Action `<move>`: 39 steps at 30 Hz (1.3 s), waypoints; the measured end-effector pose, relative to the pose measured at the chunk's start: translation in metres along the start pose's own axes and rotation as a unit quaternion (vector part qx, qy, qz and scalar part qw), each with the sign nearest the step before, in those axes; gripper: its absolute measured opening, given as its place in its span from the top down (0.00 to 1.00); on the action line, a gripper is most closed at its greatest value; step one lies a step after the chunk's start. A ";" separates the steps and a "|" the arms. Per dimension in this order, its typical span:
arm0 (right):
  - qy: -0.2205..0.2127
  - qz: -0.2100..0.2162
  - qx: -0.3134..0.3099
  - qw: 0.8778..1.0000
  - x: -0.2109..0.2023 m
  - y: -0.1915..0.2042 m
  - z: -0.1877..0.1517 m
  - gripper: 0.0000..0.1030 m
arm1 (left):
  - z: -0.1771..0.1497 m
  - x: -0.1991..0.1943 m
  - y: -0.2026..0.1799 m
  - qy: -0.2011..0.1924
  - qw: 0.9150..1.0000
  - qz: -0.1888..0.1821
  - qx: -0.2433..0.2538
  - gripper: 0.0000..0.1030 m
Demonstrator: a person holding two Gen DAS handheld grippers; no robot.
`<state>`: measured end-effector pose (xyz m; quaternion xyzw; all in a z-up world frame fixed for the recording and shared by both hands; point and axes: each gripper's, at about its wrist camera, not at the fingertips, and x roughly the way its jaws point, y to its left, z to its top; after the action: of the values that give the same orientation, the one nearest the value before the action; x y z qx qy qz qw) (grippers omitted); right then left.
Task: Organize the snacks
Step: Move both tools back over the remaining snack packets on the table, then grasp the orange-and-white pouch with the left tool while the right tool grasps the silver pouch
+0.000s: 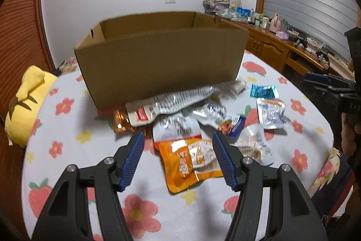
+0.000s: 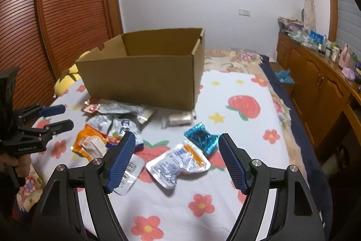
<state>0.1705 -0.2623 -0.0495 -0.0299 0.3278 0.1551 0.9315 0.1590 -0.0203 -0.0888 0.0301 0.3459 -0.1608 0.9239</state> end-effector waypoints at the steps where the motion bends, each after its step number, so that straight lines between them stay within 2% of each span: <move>1: 0.002 0.000 0.004 1.000 0.002 -0.002 -0.002 0.24 | -0.002 0.003 0.000 0.003 1.000 0.000 0.000 0.39; 9: 0.033 0.002 0.030 0.999 0.022 -0.014 -0.023 0.24 | -0.019 0.020 -0.007 0.026 1.000 -0.009 -0.005 0.39; 17: 0.066 0.005 0.046 0.997 0.051 -0.015 -0.034 0.24 | -0.018 0.019 -0.012 0.022 1.000 -0.016 -0.008 0.37; 24: 0.084 0.007 0.059 0.995 0.067 -0.015 -0.034 0.24 | -0.010 0.022 -0.025 0.023 0.999 -0.032 0.018 0.37; 30: 0.094 0.001 0.043 0.995 0.076 -0.012 -0.030 0.25 | -0.005 0.031 -0.036 0.034 0.997 -0.052 0.045 0.37; 33: 0.091 0.000 0.044 0.995 0.075 -0.012 -0.033 0.25 | -0.001 0.034 -0.039 0.041 0.996 -0.062 0.057 0.40; 37: 0.089 -0.005 0.041 0.995 0.075 -0.010 -0.034 0.25 | 0.004 0.038 -0.042 0.049 0.993 -0.081 0.071 0.51; 39: 0.089 -0.010 0.037 0.995 0.076 -0.007 -0.033 0.25 | 0.006 0.040 -0.044 0.056 0.991 -0.091 0.079 0.51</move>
<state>0.2088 -0.2540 -0.1230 -0.0128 0.4149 0.1305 0.9004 0.1773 -0.0738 -0.1077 0.0803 0.3849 -0.2690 0.8792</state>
